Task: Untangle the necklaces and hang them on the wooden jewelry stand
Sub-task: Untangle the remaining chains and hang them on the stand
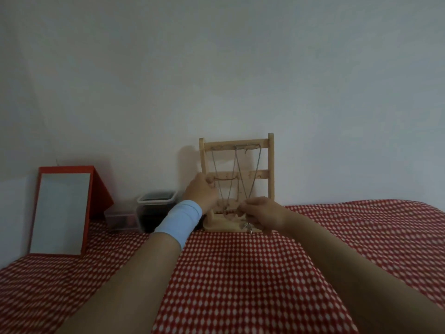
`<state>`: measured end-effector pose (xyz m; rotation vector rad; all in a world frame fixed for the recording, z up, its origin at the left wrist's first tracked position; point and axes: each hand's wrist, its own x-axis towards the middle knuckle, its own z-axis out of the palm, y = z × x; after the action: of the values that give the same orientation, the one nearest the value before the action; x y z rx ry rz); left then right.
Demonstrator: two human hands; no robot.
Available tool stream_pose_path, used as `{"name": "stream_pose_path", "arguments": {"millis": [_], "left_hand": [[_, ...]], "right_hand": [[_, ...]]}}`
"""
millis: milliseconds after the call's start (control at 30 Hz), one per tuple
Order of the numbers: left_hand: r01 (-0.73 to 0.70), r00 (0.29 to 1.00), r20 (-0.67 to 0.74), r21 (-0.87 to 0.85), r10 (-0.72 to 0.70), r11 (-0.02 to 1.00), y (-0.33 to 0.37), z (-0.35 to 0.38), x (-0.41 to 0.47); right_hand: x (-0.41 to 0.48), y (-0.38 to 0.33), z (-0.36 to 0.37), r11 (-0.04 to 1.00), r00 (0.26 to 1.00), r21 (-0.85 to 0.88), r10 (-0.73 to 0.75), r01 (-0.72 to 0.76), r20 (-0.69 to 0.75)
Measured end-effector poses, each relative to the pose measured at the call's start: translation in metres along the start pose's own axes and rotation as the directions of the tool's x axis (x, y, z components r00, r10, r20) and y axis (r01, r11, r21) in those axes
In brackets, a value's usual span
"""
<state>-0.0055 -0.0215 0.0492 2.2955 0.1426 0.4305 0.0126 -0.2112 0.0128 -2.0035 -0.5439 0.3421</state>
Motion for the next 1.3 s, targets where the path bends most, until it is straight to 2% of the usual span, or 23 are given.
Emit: {"name": "stream_pose_path", "arguments": {"millis": [67,133,200,267,333,400,467,567,667,767,900,1000,1167,1300], "left_hand": [[-0.062,0.981,0.175,-0.119,0.082,0.991,0.005,0.021,-0.01],[-0.077,0.935,0.326,-0.194,0.139,0.978,0.011,0.039,-0.017],[-0.04,0.914,0.389,-0.199,0.116,0.979,0.009,0.053,-0.018],[0.104,0.89,0.454,-0.305,0.048,0.947,0.009,0.058,-0.019],[0.25,0.843,0.537,-0.426,0.021,0.869,0.009,0.061,-0.017],[0.3,0.797,0.603,-0.448,0.037,0.842,0.012,0.061,-0.014],[0.284,0.771,0.635,-0.406,0.044,0.869,0.019,0.058,-0.012],[0.103,0.818,0.57,-0.27,0.073,0.957,0.023,0.05,-0.007],[-0.059,0.917,0.386,-0.121,0.102,0.991,0.021,0.047,0.009],[-0.179,0.962,0.209,-0.008,0.177,0.984,0.025,0.045,0.023],[-0.184,0.983,-0.015,0.017,0.185,0.983,0.034,0.049,0.043],[-0.154,0.981,-0.112,0.056,0.16,0.986,0.036,0.058,0.056],[-0.1,0.987,-0.127,0.014,0.101,0.995,0.032,0.071,0.065],[-0.163,0.975,-0.141,0.054,0.169,0.985,0.019,0.081,0.059]], "right_hand": [[0.0,-0.004,0.0,0.961,0.999,-0.276,-0.037,0.028,-0.028],[-0.001,-0.009,-0.001,0.921,0.998,-0.384,-0.061,0.058,0.005],[-0.003,-0.012,-0.007,0.902,0.998,-0.427,-0.062,0.066,0.023],[-0.005,-0.013,-0.016,0.887,0.999,-0.459,-0.049,0.05,0.013],[-0.008,-0.013,-0.026,0.888,1.0,-0.46,-0.03,0.024,-0.006],[-0.011,-0.012,-0.036,0.898,0.999,-0.44,-0.027,0.007,-0.038],[-0.013,-0.01,-0.046,0.902,0.995,-0.431,-0.038,-0.004,-0.089],[-0.009,-0.001,-0.059,0.927,0.979,-0.376,-0.071,-0.007,-0.192],[-0.004,0.006,-0.064,0.921,0.949,-0.39,-0.122,-0.001,-0.291],[0.002,0.006,-0.068,0.934,0.88,-0.356,-0.165,-0.005,-0.445],[0.015,0.0,-0.071,0.92,0.766,-0.39,-0.236,-0.021,-0.598],[0.027,-0.004,-0.07,0.916,0.712,-0.397,-0.243,-0.055,-0.658],[0.043,0.003,-0.063,0.923,0.693,-0.368,-0.192,-0.114,-0.695],[0.043,0.019,-0.055,0.93,0.697,-0.347,-0.169,-0.122,-0.697]]}}
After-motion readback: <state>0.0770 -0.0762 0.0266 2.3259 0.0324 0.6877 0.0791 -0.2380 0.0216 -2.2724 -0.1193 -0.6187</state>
